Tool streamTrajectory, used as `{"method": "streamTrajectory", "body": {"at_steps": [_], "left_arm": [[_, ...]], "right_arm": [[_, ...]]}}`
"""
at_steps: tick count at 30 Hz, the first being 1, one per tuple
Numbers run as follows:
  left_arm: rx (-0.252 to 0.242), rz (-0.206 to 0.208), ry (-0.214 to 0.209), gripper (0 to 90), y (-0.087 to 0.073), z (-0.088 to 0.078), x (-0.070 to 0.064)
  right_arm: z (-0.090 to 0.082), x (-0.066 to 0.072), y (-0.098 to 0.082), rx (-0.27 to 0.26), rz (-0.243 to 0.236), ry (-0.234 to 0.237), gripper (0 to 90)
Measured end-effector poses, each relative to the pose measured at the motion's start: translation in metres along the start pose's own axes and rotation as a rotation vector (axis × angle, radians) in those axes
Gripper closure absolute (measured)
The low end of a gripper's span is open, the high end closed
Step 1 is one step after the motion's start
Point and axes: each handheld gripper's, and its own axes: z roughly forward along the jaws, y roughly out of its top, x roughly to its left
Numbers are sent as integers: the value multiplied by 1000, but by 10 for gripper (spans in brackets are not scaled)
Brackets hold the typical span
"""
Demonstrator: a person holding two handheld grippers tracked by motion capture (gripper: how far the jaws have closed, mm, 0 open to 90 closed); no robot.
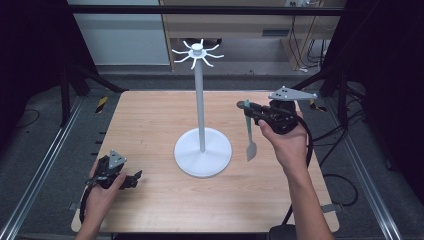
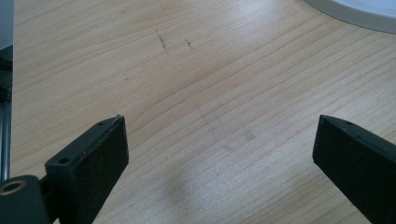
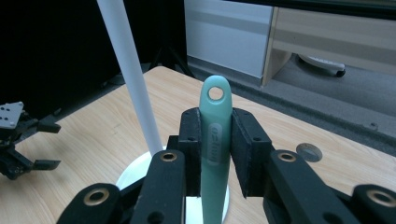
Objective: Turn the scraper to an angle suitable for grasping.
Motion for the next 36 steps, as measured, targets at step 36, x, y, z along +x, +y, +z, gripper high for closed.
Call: {"method": "streamTrajectory", "body": {"at_steps": [36], "left_arm": [[-2, 0, -3, 33, 0, 0, 0]], "right_arm": [[3, 42, 50, -120, -49, 65, 749]]}}
